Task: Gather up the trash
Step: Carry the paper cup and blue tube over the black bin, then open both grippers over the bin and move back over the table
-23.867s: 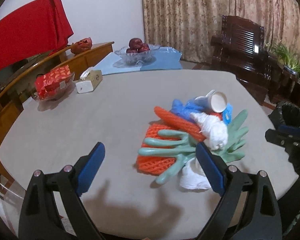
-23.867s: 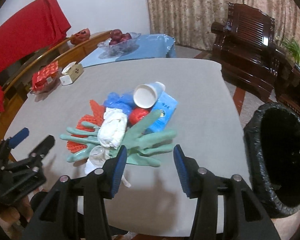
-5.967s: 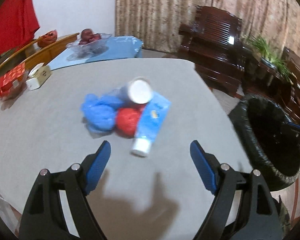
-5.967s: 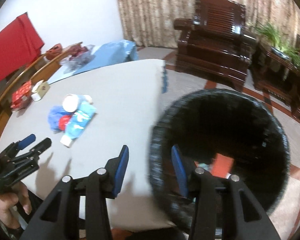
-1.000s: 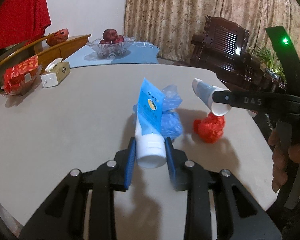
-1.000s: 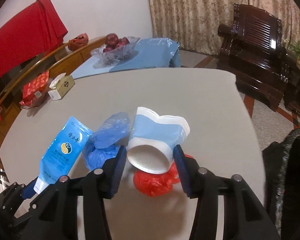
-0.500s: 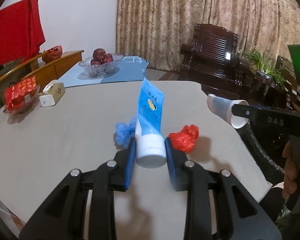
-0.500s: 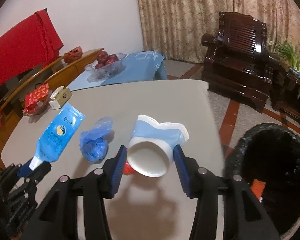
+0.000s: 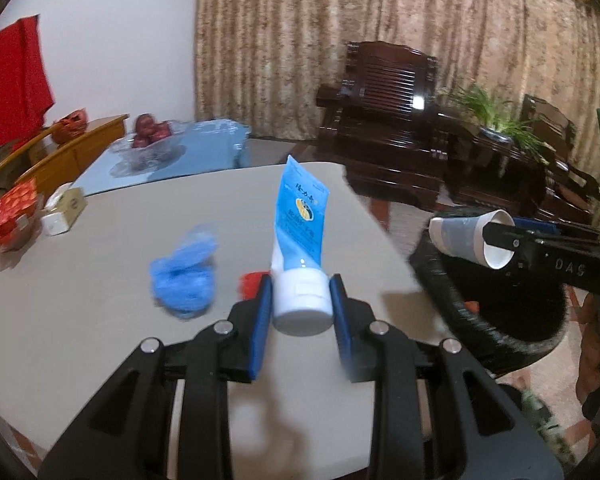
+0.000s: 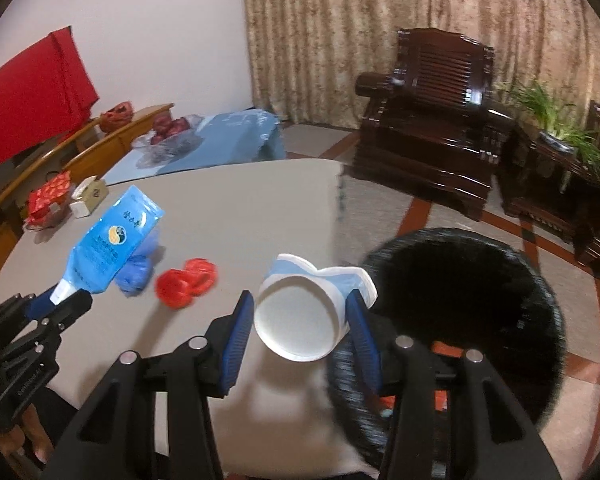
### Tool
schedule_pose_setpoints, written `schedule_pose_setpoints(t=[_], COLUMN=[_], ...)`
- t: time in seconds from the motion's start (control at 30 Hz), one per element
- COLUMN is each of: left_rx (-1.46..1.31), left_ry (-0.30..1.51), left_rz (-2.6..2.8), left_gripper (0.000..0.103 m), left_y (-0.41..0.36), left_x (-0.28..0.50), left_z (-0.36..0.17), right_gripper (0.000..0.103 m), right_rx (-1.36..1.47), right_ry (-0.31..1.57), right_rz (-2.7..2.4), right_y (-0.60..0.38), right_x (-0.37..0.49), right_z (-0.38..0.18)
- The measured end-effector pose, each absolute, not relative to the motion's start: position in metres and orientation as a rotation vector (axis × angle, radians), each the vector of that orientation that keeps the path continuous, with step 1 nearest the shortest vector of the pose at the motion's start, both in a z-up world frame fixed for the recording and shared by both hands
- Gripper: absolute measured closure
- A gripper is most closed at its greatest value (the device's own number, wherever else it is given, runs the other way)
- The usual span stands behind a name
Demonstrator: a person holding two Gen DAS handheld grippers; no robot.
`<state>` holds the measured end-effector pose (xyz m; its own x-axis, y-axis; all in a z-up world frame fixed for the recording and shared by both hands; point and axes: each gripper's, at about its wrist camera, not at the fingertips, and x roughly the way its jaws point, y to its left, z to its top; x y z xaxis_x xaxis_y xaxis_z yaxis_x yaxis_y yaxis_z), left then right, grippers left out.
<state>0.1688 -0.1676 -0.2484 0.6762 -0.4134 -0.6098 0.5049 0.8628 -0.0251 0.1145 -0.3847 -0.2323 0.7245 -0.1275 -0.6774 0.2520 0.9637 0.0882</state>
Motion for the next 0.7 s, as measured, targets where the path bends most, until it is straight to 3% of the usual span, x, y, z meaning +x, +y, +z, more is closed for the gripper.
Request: schedule_pose_setpoints(t=[0.7], left_rx=[0.246], left_ry=[0.731], left_rz=[-0.766], left_gripper=[0.075], left_y=[-0.376], left_x=[0.110], left_z=[-0.289], right_gripper=[0.056], right_rx=[0.296], right_ry=[0.765], right_rz=[-0.415], right_y=[-0.544], right_x=[0.032], right_z=[-0.269])
